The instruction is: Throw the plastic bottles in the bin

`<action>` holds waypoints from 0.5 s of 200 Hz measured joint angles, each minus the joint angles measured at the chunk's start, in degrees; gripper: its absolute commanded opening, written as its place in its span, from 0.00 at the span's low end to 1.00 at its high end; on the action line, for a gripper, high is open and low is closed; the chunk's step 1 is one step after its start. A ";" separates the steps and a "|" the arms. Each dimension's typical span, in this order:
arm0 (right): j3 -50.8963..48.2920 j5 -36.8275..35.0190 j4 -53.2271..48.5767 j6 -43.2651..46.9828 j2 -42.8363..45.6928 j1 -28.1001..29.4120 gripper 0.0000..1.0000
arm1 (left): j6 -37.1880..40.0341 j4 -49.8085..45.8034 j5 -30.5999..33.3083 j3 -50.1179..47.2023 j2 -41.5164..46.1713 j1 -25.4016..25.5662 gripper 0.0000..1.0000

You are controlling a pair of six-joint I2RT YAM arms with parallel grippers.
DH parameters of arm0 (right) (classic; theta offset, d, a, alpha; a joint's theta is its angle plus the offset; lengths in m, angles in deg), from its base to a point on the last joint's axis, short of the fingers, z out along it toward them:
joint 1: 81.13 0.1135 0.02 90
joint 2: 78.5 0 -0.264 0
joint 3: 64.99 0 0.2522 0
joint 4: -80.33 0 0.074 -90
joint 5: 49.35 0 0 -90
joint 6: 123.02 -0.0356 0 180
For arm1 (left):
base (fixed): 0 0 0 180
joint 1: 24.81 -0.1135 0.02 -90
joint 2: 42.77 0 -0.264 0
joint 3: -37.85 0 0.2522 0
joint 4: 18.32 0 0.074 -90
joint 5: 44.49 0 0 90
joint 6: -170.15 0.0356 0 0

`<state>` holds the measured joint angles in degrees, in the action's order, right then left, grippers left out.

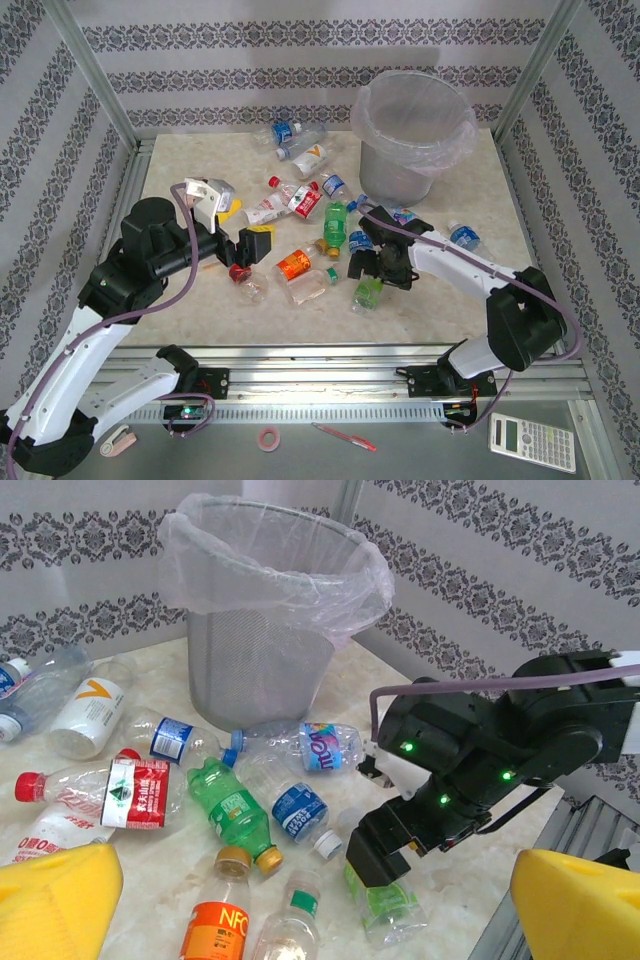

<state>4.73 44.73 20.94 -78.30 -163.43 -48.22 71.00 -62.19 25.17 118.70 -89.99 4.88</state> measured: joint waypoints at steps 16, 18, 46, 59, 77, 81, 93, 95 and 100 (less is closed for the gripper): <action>-0.28 -0.20 0.68 -0.02 -1.42 0.28 0.92 | 0.11 -0.15 0.02 0.00 0.52 0.00 1.00; -0.31 -0.22 0.72 -0.02 -1.55 0.37 0.92 | 0.15 -0.22 0.02 0.00 0.59 0.00 1.00; -0.55 -0.37 1.90 -0.04 -2.99 0.74 0.87 | 0.61 -1.11 0.33 0.00 0.83 0.00 1.00; -0.81 -0.39 2.27 -0.04 -3.39 0.74 0.85 | 0.96 -1.60 0.50 0.00 0.83 0.00 1.00; -1.16 -0.44 2.64 -0.04 -4.00 0.74 0.82 | 1.29 -1.90 0.90 0.00 0.87 0.00 1.00; -1.18 -0.48 2.67 -0.09 -4.17 0.74 0.81 | 1.36 -2.05 0.92 0.00 0.87 0.00 1.00; -1.18 -0.70 2.67 -0.26 -4.74 0.74 0.78 | 1.46 -2.29 1.09 0.00 0.87 0.00 1.00; -1.18 -0.72 2.67 -0.24 -4.83 0.74 0.78 | 1.49 -2.34 1.11 0.00 0.87 0.00 1.00; -1.18 -0.85 2.67 -0.35 -5.09 0.74 0.79 | 1.53 -2.49 1.20 0.00 0.87 0.00 1.00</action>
<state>3.55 43.87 23.61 -78.65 -168.52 -47.48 72.53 -64.68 26.37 118.70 -89.12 4.88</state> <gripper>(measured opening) 0.786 0.998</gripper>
